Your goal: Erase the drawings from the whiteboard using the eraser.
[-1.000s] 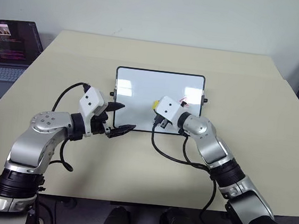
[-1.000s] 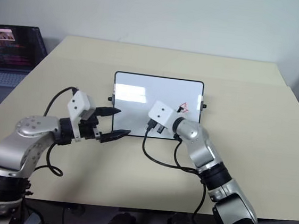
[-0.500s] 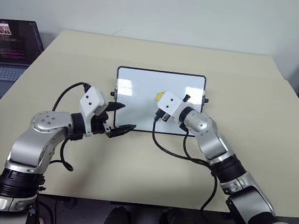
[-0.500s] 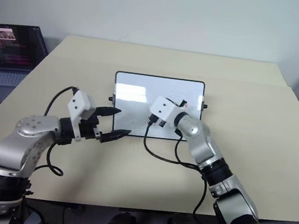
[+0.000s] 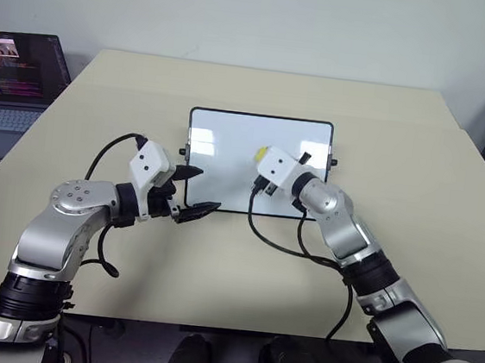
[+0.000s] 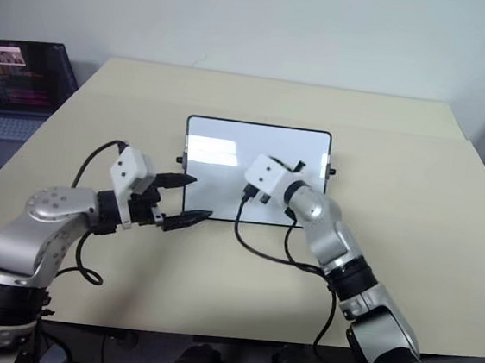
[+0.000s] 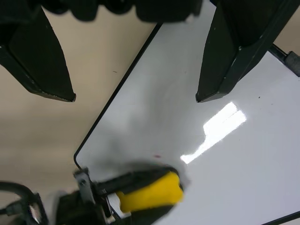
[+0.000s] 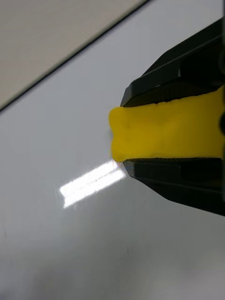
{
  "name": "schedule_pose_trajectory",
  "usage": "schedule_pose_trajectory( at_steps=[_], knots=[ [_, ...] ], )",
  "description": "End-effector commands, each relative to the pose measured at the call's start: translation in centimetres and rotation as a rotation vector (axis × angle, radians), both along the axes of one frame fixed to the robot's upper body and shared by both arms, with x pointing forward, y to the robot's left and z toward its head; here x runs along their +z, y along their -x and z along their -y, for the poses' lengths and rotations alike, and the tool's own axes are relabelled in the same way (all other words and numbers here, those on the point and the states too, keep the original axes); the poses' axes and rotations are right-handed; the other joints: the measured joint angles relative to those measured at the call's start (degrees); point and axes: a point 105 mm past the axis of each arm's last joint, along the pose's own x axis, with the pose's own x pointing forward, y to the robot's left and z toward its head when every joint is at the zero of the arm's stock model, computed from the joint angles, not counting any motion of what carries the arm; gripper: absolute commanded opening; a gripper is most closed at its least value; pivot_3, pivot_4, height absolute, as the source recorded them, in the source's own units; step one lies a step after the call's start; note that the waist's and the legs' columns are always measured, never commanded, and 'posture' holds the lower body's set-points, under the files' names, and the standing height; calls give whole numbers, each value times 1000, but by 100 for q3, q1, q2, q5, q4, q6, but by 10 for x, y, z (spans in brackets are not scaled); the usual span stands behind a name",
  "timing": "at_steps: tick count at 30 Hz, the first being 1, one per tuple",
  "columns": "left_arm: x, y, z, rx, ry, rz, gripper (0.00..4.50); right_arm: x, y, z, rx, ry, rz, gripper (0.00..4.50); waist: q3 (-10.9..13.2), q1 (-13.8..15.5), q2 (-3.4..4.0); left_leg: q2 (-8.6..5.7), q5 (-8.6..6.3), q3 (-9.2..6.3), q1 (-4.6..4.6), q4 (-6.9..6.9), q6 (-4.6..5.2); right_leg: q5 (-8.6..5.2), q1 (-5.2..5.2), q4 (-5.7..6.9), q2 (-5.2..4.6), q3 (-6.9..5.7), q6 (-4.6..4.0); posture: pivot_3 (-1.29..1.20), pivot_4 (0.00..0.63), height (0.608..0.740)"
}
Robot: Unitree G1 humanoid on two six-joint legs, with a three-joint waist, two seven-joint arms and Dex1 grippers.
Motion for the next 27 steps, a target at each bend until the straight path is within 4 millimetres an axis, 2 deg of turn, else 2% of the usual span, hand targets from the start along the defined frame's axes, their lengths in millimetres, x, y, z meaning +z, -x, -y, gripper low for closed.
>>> schedule_pose_trajectory(
  at_steps=[1,5,9,12,17,19,23,27],
  knots=[
    [11,0,5,-21,7,42,4500,-20,-3,13,-26,58,-87,1137,0,-1,0,0,-1,1,-2,-1,0,1,-1,-2,0,1,-1,0,150,740],
    [11,0,4,-21,7,41,4500,-48,14,10,53,134,-225,1126,0,-2,-1,1,-1,1,-3,-5,1,1,-3,-5,0,1,-3,0,150,740],
    [11,0,4,-24,7,40,4500,-64,26,11,89,205,-292,1126,-1,-5,-1,1,-1,0,0,-4,1,0,-2,-3,0,0,0,0,150,740],
    [11,0,5,-27,6,41,4500,-60,24,12,84,204,-276,1125,-1,-8,-1,1,-1,1,4,-3,1,0,0,-2,0,1,2,0,150,740],
    [12,0,5,-31,5,41,4500,-20,5,10,10,128,-75,1125,0,-13,0,1,0,2,4,-2,2,0,0,-1,1,1,4,0,150,740],
    [11,0,5,-32,5,40,4500,-11,1,12,-15,104,-35,1125,1,-10,0,0,1,1,3,-1,2,0,-1,-1,1,1,4,0,150,740],
    [11,0,6,-32,3,43,4500,-24,5,21,1,129,-105,1125,1,20,1,0,0,0,-8,-2,2,1,-4,-8,0,0,3,0,150,740],
    [11,0,5,-25,8,44,4500,-43,22,24,77,198,-180,1125,1,51,0,-2,-1,-4,-17,-4,2,2,-5,-17,-4,-5,0,0,150,740]
  ],
)
